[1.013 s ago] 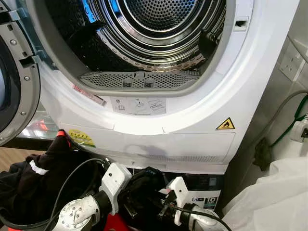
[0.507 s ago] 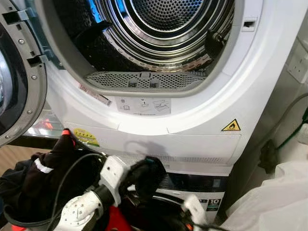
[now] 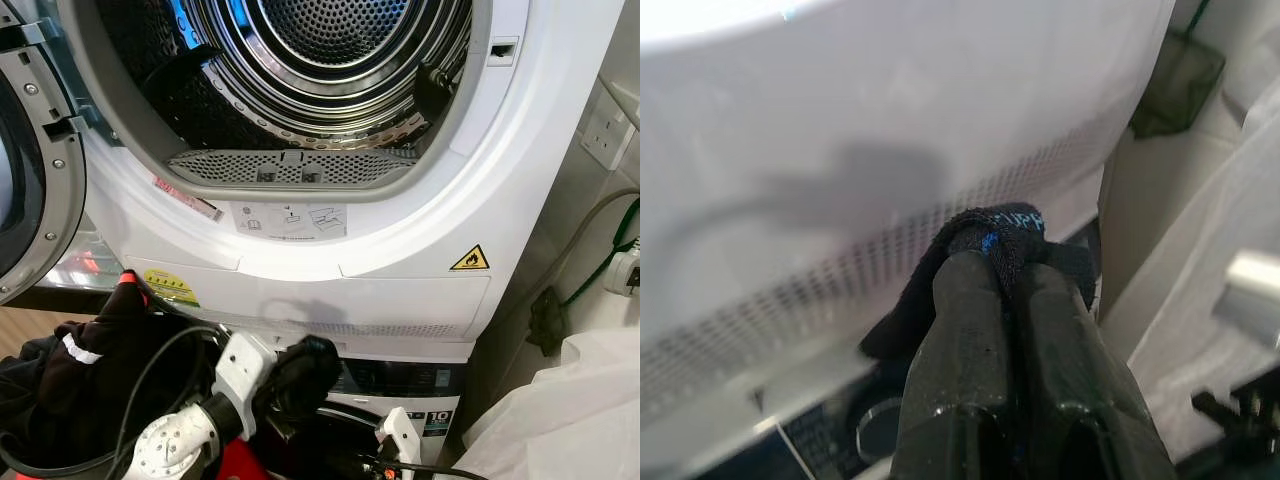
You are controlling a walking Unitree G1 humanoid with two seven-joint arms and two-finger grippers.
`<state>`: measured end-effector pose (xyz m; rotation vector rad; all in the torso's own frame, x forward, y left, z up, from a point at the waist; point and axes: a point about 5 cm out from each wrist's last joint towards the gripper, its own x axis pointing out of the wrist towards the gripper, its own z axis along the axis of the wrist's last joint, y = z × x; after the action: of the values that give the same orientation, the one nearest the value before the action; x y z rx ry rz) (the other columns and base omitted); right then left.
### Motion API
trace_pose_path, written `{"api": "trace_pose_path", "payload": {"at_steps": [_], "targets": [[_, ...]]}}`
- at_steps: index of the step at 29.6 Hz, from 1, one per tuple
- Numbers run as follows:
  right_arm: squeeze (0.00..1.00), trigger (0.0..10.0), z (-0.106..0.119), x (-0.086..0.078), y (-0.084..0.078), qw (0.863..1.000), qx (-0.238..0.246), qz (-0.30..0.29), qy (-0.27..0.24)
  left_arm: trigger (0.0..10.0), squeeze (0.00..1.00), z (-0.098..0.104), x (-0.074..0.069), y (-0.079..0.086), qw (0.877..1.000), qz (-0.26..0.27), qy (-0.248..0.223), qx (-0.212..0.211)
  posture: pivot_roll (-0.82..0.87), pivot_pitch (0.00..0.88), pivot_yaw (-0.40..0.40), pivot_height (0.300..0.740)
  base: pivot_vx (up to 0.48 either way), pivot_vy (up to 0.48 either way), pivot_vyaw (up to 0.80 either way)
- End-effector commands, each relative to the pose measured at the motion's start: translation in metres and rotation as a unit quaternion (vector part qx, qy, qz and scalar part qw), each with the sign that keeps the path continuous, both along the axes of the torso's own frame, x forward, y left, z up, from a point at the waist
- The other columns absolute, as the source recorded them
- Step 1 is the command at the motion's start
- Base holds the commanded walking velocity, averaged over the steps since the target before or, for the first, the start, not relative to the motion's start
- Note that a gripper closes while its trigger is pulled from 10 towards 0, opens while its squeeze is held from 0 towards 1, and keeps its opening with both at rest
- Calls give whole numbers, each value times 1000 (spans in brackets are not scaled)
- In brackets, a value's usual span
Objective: Clothes washing
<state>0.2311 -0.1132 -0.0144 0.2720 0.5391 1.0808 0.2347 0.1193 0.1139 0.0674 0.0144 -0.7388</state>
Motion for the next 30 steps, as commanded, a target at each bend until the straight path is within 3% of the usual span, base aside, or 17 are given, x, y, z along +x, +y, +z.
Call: {"api": "trace_pose_path", "payload": {"at_steps": [1, 5, 9, 14, 15, 16, 17, 18, 19, 27, 30], "targets": [[1000, 10000, 5, 3, 3, 1000, 18, 6, -7, 0, 0, -3, -1, 1, 1000, -5, 6, 15, 60, 0, 121, 740, 0, 0, 0], [1000, 10000, 6, 4, 1, 1000, 9, 3, -12, 0, 0, -8, -2, -1, 999, -20, 22, 14, 55, 0, 120, 740, 0, 0, 0], [1000, 10000, 10, 4, 4, 999, 30, 6, -11, 0, 0, -13, -7, -5, 998, -46, 41, 18, 53, 0, 121, 740, 0, 0, 0], [1000, 10000, 5, 4, 4, 1000, 1, -3, -9, 0, 0, -12, -7, -3, 998, -45, 39, 19, 55, 0, 122, 740, 0, 0, 0], [827, 10000, 3, 2, 4, 1000, -5, -1, -8, 0, 0, -13, -8, -3, 998, -44, 40, 19, 58, 0, 122, 740, 0, 0, 0], [827, 10000, 3, 2, 4, 1000, -5, -1, -8, 0, 0, -13, -8, -3, 998, -44, 40, 19, 58, 0, 122, 740, 0, 0, 0], [157, 10000, 2, 0, 4, 1000, -3, 1, -3, 0, 0, -13, -8, -2, 998, -44, 41, 19, 59, 0, 122, 740, 0, 0, 0], [51, 10000, 2, 0, 4, 1000, 3, 1, -2, 0, 0, -13, -8, -2, 998, -44, 43, 18, 59, 0, 122, 740, 0, 0, 0], [0, 10000, 3, 1, 4, 1000, 1, -3, -8, 0, 0, -13, -10, -3, 998, -50, 47, 15, 55, 0, 122, 740, 0, 0, 0], [0, 10000, 5, 8, 2, 999, -14, -28, -22, 0, 0, -8, -14, -3, 995, -80, 56, 4, 58, 0, 122, 740, 0, 0, 0], [0, 10000, 7, 14, -2, 998, -26, -53, -32, 0, 0, -8, -20, 7, 989, -119, 91, 20, 62, 0, 121, 740, 0, 0, 0]]}}
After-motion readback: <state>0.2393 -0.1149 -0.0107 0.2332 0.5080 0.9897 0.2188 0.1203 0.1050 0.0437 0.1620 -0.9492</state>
